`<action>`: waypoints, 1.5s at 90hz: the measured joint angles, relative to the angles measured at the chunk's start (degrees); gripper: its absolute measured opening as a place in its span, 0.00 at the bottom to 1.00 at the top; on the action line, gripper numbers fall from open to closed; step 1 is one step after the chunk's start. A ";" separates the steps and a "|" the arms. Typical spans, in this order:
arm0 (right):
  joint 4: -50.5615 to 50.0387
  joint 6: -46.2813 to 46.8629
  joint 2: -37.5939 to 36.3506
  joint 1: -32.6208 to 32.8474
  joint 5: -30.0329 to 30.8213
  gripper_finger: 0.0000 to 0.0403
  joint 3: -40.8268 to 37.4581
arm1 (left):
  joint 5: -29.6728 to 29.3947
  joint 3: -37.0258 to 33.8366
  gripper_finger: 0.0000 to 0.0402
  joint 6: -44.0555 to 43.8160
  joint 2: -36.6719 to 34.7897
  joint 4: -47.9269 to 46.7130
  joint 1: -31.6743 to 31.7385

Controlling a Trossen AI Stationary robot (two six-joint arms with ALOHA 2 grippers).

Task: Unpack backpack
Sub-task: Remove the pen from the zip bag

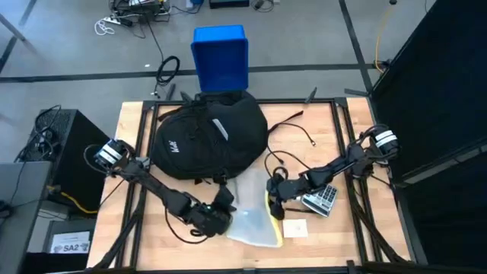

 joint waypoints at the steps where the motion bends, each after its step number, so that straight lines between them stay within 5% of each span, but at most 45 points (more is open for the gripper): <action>1: 0.06 -0.05 0.00 0.13 0.00 0.49 0.00 | 0.02 0.47 0.00 0.12 -0.01 -0.66 -0.13; 22: 3.88 -3.50 0.00 2.37 0.04 0.47 0.00 | -1.48 10.70 0.00 1.19 -0.09 -15.14 -2.14; 58: 4.02 -3.65 0.00 2.74 2.80 0.51 0.02 | 4.60 12.68 0.00 -8.19 -0.11 -16.85 -4.64; 77: 4.60 -5.21 0.00 2.63 6.36 0.53 0.20 | 12.62 4.77 0.00 -12.48 0.52 -2.26 -5.13; 98: 1.24 -7.42 0.00 3.02 11.85 0.56 0.59 | 13.38 -4.09 0.00 -12.58 0.56 12.18 -5.32; 117: 2.89 -7.91 0.76 3.14 13.37 0.58 0.63 | 15.69 -8.53 0.00 -12.99 0.56 18.66 -5.28; 135: 3.02 -11.97 10.42 3.83 11.96 0.59 8.79 | 15.99 -9.60 0.00 -14.98 0.58 20.25 -5.28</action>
